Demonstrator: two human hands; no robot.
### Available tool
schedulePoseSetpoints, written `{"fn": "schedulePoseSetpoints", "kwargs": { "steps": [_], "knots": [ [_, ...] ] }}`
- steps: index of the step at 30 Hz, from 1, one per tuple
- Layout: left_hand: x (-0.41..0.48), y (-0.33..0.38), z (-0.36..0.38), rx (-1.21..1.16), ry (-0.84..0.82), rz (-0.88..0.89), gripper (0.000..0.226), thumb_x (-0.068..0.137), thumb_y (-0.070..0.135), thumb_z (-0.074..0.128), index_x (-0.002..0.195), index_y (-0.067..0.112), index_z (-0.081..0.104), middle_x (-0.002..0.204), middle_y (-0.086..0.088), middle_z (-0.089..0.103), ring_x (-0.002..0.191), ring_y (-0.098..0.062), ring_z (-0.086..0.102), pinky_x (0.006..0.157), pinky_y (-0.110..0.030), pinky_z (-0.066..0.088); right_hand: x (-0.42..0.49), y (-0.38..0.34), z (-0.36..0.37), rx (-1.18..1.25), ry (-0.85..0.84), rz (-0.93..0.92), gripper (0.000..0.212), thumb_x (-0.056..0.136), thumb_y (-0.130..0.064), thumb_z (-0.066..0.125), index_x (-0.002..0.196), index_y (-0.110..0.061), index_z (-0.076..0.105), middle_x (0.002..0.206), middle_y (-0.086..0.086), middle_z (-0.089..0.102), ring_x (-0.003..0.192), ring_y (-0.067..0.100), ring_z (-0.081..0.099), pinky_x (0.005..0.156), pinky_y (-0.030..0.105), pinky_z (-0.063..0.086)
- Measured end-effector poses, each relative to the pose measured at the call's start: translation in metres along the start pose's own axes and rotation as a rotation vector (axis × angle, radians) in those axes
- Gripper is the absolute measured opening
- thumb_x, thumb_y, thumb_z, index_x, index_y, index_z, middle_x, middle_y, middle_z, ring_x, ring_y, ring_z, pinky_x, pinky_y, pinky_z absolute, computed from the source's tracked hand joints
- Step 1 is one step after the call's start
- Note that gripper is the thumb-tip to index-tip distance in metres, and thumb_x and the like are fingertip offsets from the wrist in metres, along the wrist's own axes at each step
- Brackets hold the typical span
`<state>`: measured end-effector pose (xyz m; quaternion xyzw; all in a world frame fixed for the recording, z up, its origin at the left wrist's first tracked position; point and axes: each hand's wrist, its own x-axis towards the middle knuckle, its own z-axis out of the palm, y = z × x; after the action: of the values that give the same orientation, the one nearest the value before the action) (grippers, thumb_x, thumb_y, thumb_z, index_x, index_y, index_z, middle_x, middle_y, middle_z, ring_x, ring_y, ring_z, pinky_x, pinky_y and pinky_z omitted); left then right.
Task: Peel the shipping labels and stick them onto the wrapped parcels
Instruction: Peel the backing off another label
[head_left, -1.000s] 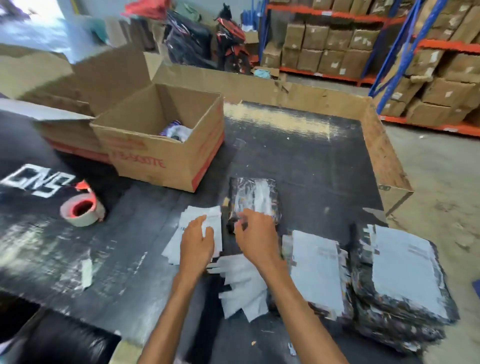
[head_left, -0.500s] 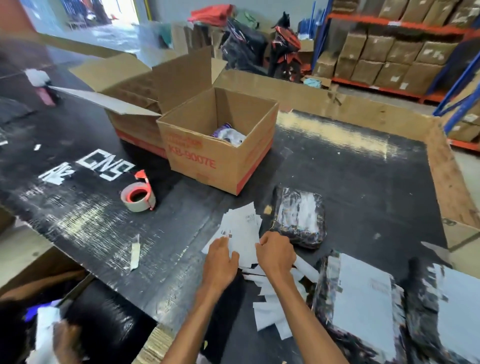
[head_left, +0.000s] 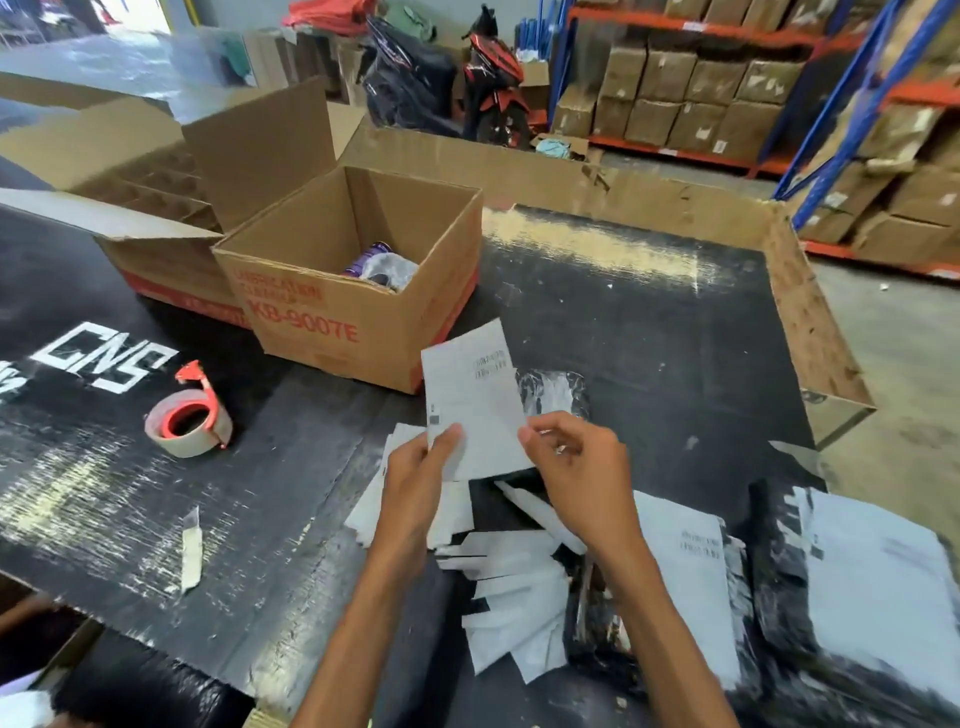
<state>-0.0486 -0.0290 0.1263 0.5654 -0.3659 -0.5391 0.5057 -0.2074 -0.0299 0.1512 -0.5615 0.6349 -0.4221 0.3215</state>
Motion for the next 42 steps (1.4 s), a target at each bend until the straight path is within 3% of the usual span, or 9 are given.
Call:
{"fn": "schedulePoseSetpoints", "kwargs": {
  "steps": [6, 9, 14, 21, 28, 31, 35, 39, 42],
  "knots": [
    [-0.004, 0.056, 0.044, -0.129, -0.158, 0.118, 0.024, 0.100, 0.020, 0.060, 0.120, 0.015, 0.072, 0.112, 0.004, 0.079, 0.105, -0.015, 0.075, 0.086, -0.028, 0.059, -0.019, -0.022, -0.063, 0.414, 0.001, 0.136, 0.015, 0.097, -0.030, 0.065, 0.098, -0.019, 0.076, 0.068, -0.007, 0.071, 0.055, 0.013, 0.041, 0.054, 0.018, 0.040],
    [-0.006, 0.070, 0.058, -0.138, -0.191, 0.183, 0.020, 0.100, 0.019, 0.059, 0.114, 0.020, 0.073, 0.107, 0.008, 0.080, 0.101, -0.011, 0.075, 0.076, -0.019, 0.058, -0.028, -0.025, -0.082, 0.458, 0.027, 0.096, 0.019, 0.095, -0.027, 0.064, 0.091, -0.011, 0.075, 0.078, 0.000, 0.075, 0.054, 0.015, 0.039, 0.052, 0.017, 0.038],
    [-0.009, 0.075, 0.067, -0.112, -0.217, 0.240, 0.020, 0.101, 0.015, 0.058, 0.110, 0.025, 0.073, 0.108, 0.011, 0.079, 0.102, -0.008, 0.075, 0.083, -0.021, 0.059, -0.034, -0.026, -0.096, 0.472, 0.042, 0.025, 0.021, 0.080, -0.033, 0.069, 0.086, -0.014, 0.077, 0.080, 0.006, 0.076, 0.052, 0.008, 0.046, 0.054, 0.015, 0.041],
    [-0.009, 0.068, 0.068, -0.079, -0.220, 0.235, 0.021, 0.100, 0.017, 0.058, 0.115, 0.020, 0.073, 0.111, 0.010, 0.079, 0.105, -0.008, 0.074, 0.084, -0.020, 0.057, -0.032, -0.020, -0.096, 0.466, 0.033, -0.016, 0.011, 0.092, -0.001, 0.067, 0.083, -0.005, 0.073, 0.071, 0.006, 0.071, 0.055, 0.000, 0.057, 0.059, 0.009, 0.044],
    [0.000, 0.063, 0.068, -0.053, -0.289, 0.132, 0.026, 0.101, 0.020, 0.058, 0.122, 0.015, 0.072, 0.117, 0.002, 0.077, 0.112, -0.018, 0.072, 0.096, -0.034, 0.055, -0.030, -0.017, -0.093, 0.480, -0.033, -0.045, 0.010, 0.093, -0.016, 0.065, 0.085, -0.011, 0.069, 0.073, 0.001, 0.069, 0.057, 0.008, 0.049, 0.058, 0.015, 0.043],
    [0.003, 0.056, 0.072, 0.077, -0.316, 0.105, 0.022, 0.099, 0.022, 0.062, 0.119, 0.018, 0.071, 0.110, 0.001, 0.078, 0.106, -0.023, 0.072, 0.088, -0.036, 0.056, -0.029, -0.017, -0.092, 0.514, -0.072, -0.107, 0.012, 0.094, -0.020, 0.064, 0.088, -0.010, 0.067, 0.075, 0.001, 0.067, 0.060, 0.010, 0.049, 0.061, 0.015, 0.044],
    [-0.005, 0.044, 0.080, 0.254, -0.212, 0.219, 0.069, 0.085, 0.041, 0.074, 0.145, 0.033, 0.043, 0.123, 0.011, 0.063, 0.114, -0.010, 0.059, 0.088, -0.020, 0.045, -0.028, -0.017, -0.090, 0.541, -0.072, -0.152, 0.007, 0.094, -0.017, 0.062, 0.092, -0.011, 0.067, 0.077, 0.002, 0.066, 0.065, 0.008, 0.054, 0.064, 0.015, 0.045],
    [-0.024, 0.050, 0.075, 0.226, -0.268, 0.488, 0.027, 0.094, 0.033, 0.061, 0.120, 0.031, 0.070, 0.115, 0.011, 0.073, 0.115, -0.015, 0.063, 0.094, -0.026, 0.049, -0.029, -0.020, -0.089, 0.501, -0.055, -0.190, 0.008, 0.096, -0.018, 0.062, 0.092, -0.012, 0.065, 0.079, 0.002, 0.065, 0.070, 0.006, 0.056, 0.068, 0.016, 0.046],
    [-0.038, 0.056, 0.074, 0.211, -0.367, 0.496, 0.024, 0.098, 0.031, 0.055, 0.102, 0.028, 0.079, 0.099, 0.010, 0.077, 0.102, -0.016, 0.068, 0.084, -0.020, 0.050, -0.030, -0.019, -0.087, 0.380, 0.008, -0.224, 0.007, 0.096, -0.020, 0.062, 0.091, -0.016, 0.066, 0.083, 0.002, 0.067, 0.074, 0.018, 0.060, 0.069, 0.031, 0.050]
  ]
}}
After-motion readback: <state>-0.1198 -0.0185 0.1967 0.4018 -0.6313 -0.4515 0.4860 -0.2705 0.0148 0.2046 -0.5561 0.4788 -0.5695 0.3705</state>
